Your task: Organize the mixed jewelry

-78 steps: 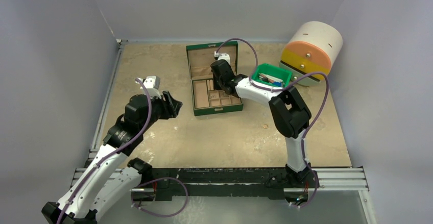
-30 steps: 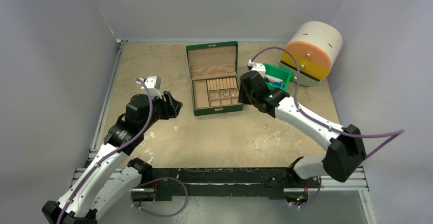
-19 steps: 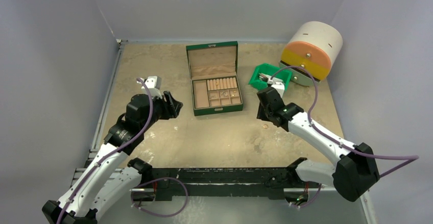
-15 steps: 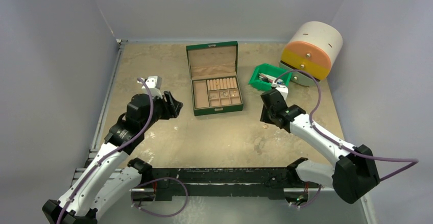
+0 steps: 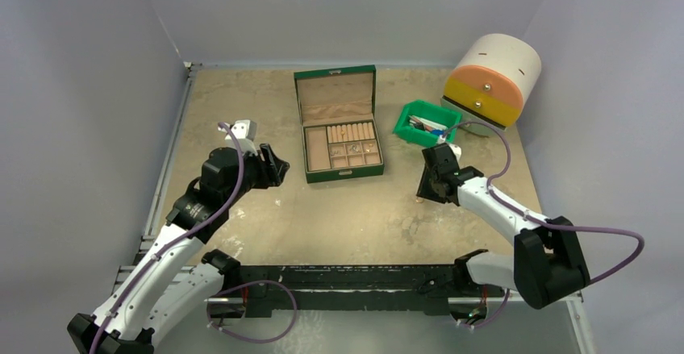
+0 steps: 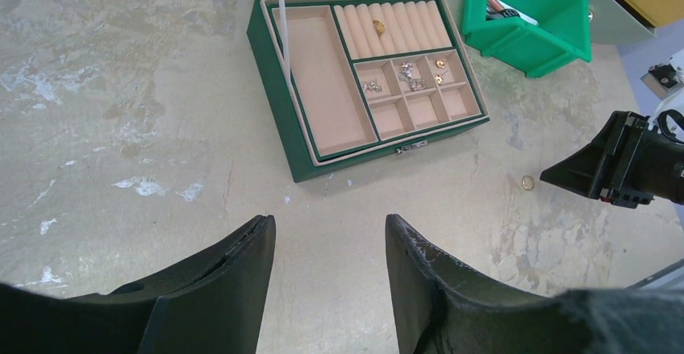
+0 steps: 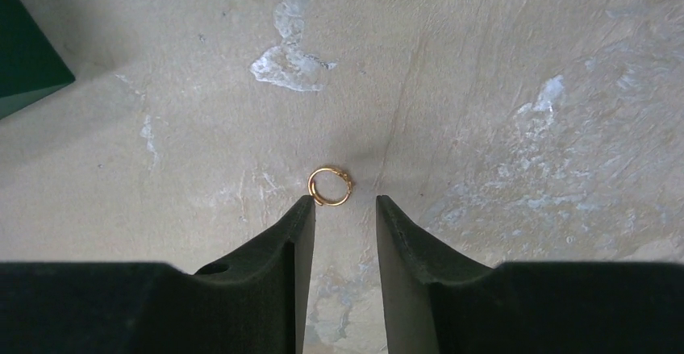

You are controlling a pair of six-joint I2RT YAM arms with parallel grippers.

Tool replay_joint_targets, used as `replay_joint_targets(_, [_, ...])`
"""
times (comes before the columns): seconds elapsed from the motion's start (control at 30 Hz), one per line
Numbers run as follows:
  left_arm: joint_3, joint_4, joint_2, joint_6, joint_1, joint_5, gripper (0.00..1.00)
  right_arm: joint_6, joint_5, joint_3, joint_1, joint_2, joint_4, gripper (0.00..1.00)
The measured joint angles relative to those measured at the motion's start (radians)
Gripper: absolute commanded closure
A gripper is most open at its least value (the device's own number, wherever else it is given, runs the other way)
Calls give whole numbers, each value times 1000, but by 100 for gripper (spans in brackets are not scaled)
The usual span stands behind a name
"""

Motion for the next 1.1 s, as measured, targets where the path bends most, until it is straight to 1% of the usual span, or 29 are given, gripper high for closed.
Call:
replay_joint_targets(0.33, [0,-1,7,0,0,0,48,-3,-48,-12,-43,29,32,70])
replay_joint_targets(0.67, [0,-1,7,0,0,0,48,-7,-78,-26,-50,55,53,75])
replay_joint_targets(1.1, [0,-2,9,0,0,0,48,-6,-80,-30,-51,90,66,78])
